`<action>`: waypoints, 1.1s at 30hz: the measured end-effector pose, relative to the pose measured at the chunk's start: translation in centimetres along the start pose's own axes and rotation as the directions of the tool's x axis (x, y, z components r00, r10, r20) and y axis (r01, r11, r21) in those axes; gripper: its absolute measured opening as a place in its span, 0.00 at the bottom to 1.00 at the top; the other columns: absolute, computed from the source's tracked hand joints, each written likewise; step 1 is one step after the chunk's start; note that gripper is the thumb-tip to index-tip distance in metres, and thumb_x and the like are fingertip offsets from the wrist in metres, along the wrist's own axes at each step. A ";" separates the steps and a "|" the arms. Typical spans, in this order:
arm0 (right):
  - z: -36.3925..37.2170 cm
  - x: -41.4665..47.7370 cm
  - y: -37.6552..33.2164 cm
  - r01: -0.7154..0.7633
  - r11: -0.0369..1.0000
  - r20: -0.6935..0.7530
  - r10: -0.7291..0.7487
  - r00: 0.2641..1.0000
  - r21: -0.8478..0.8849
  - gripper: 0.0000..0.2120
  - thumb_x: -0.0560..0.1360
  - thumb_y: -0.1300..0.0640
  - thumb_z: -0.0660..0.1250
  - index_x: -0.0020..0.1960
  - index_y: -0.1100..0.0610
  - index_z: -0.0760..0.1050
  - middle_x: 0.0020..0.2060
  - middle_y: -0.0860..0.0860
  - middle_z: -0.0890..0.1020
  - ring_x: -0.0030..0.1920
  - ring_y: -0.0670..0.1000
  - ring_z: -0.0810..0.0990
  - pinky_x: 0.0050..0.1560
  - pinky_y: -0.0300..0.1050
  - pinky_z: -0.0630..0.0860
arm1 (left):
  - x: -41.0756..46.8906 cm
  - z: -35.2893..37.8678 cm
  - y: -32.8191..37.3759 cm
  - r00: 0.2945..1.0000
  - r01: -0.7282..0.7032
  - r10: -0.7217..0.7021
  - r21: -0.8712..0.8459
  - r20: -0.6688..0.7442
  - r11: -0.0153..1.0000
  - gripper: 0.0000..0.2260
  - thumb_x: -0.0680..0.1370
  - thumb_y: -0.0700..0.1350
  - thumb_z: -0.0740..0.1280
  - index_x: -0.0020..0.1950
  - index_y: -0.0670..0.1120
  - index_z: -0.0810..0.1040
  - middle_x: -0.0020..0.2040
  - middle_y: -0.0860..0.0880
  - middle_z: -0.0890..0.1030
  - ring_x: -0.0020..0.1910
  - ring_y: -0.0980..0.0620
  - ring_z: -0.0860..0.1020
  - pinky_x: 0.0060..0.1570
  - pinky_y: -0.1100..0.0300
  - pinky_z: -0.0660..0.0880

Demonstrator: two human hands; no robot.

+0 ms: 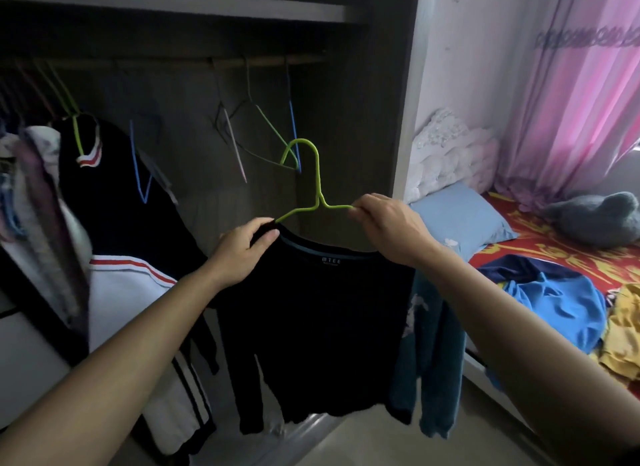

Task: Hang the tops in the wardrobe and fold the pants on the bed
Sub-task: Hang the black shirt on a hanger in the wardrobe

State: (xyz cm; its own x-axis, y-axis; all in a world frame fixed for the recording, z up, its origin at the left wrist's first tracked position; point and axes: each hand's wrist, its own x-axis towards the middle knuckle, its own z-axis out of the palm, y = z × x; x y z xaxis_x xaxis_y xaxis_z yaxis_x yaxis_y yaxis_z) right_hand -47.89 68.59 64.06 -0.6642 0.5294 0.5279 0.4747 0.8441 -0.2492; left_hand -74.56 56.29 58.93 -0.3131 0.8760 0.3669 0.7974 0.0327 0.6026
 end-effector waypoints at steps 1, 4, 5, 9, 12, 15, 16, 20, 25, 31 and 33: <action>-0.3 0.4 -1.0 -0.018 1.000 0.036 0.017 0.999 0.016 0.12 0.83 0.46 0.58 0.52 0.51 0.76 0.42 0.44 0.76 0.42 0.49 0.75 0.40 0.45 0.69 | 0.0 -0.6 -0.3 1.000 -0.007 0.007 0.021 -0.008 1.000 0.14 0.81 0.53 0.63 0.64 0.51 0.77 0.56 0.50 0.83 0.58 0.50 0.79 0.60 0.52 0.73; -0.8 1.4 -3.8 -0.234 0.926 0.315 0.136 0.939 0.297 0.10 0.82 0.49 0.63 0.48 0.54 0.77 0.32 0.49 0.81 0.32 0.50 0.82 0.33 0.45 0.77 | -0.2 -2.0 -1.5 1.000 -0.024 0.025 0.073 -0.012 0.997 0.11 0.81 0.44 0.64 0.62 0.45 0.79 0.57 0.48 0.82 0.57 0.49 0.79 0.57 0.56 0.73; -0.7 1.6 -4.9 -0.336 0.851 0.424 0.152 0.893 0.402 0.09 0.81 0.51 0.65 0.48 0.57 0.78 0.30 0.52 0.81 0.30 0.51 0.83 0.30 0.44 0.78 | -0.2 -2.3 -2.2 1.000 -0.021 0.021 0.098 0.002 0.995 0.11 0.81 0.44 0.64 0.62 0.45 0.79 0.57 0.48 0.82 0.57 0.48 0.79 0.56 0.56 0.72; 0.7 2.1 -8.0 -0.484 0.629 0.517 0.149 0.843 0.608 0.11 0.82 0.56 0.63 0.54 0.64 0.78 0.32 0.56 0.77 0.32 0.53 0.84 0.28 0.45 0.80 | 0.3 -3.5 -4.1 0.999 0.034 -0.035 0.142 0.007 0.989 0.11 0.82 0.45 0.62 0.63 0.48 0.78 0.57 0.48 0.81 0.57 0.46 0.78 0.56 0.53 0.74; 1.4 3.6 -9.8 -0.534 0.477 0.509 0.194 0.838 0.698 0.11 0.83 0.58 0.62 0.55 0.66 0.77 0.28 0.52 0.76 0.33 0.54 0.82 0.28 0.44 0.79 | 1.5 -5.7 -4.1 1.000 0.019 -0.018 0.191 -0.006 0.981 0.13 0.82 0.45 0.60 0.66 0.48 0.74 0.60 0.46 0.79 0.60 0.44 0.77 0.58 0.51 0.73; 1.8 6.5 -11.3 -0.569 0.260 0.516 0.246 0.820 0.780 0.09 0.81 0.63 0.62 0.53 0.68 0.78 0.29 0.54 0.75 0.30 0.54 0.79 0.26 0.43 0.76 | 3.4 -8.9 -4.2 1.000 -0.007 -0.001 0.291 0.026 0.957 0.15 0.82 0.45 0.60 0.69 0.48 0.71 0.64 0.44 0.76 0.64 0.43 0.74 0.62 0.52 0.71; 2.1 7.7 -11.7 -0.578 0.188 0.529 0.255 0.809 0.794 0.08 0.79 0.64 0.64 0.53 0.67 0.78 0.28 0.55 0.75 0.30 0.54 0.78 0.26 0.42 0.76 | 4.1 -10.0 -4.2 1.000 -0.019 0.014 0.325 0.020 0.945 0.15 0.82 0.44 0.60 0.69 0.48 0.71 0.64 0.45 0.76 0.64 0.44 0.74 0.62 0.52 0.70; 3.6 13.0 -13.1 -0.534 0.028 0.514 0.229 0.826 0.845 0.04 0.80 0.64 0.63 0.54 0.62 0.75 0.29 0.55 0.76 0.25 0.50 0.76 0.26 0.39 0.75 | 7.1 -14.6 -4.2 0.990 -0.008 0.065 0.410 -0.125 0.912 0.15 0.81 0.44 0.61 0.68 0.46 0.73 0.62 0.45 0.76 0.62 0.45 0.75 0.59 0.54 0.71; 7.8 21.0 -12.9 -0.363 0.129 0.342 0.163 0.925 0.923 0.08 0.82 0.63 0.62 0.45 0.63 0.74 0.31 0.53 0.72 0.26 0.48 0.75 0.32 0.46 0.81 | 11.2 -18.1 -5.6 0.956 0.086 0.093 0.570 -0.278 0.817 0.18 0.80 0.44 0.61 0.70 0.45 0.70 0.68 0.43 0.70 0.68 0.40 0.69 0.65 0.46 0.68; 12.2 29.3 -13.8 -0.261 0.123 0.250 0.099 0.963 0.957 0.06 0.81 0.64 0.60 0.45 0.62 0.72 0.32 0.54 0.71 0.24 0.46 0.73 0.28 0.44 0.76 | 17.7 -21.6 -6.6 0.924 0.302 0.011 0.748 -0.381 0.591 0.27 0.80 0.50 0.60 0.77 0.47 0.57 0.78 0.41 0.53 0.76 0.38 0.53 0.70 0.39 0.58; 12.6 31.9 -14.5 -0.245 0.077 0.240 0.067 0.969 0.967 0.07 0.82 0.63 0.60 0.46 0.61 0.72 0.32 0.54 0.72 0.25 0.47 0.73 0.26 0.43 0.75 | 20.0 -22.5 -6.3 0.902 0.365 -0.009 0.753 -0.431 0.547 0.28 0.80 0.50 0.60 0.78 0.47 0.56 0.79 0.40 0.51 0.76 0.37 0.52 0.71 0.38 0.57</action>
State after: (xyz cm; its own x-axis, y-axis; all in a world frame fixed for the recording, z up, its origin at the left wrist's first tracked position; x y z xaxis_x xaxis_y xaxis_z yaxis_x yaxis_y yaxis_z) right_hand -83.20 74.28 74.28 -0.7497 0.5899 0.2998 -0.3591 0.0179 -0.9331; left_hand -97.45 62.76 78.42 -0.5117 0.5826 0.6314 0.7103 0.7003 -0.0705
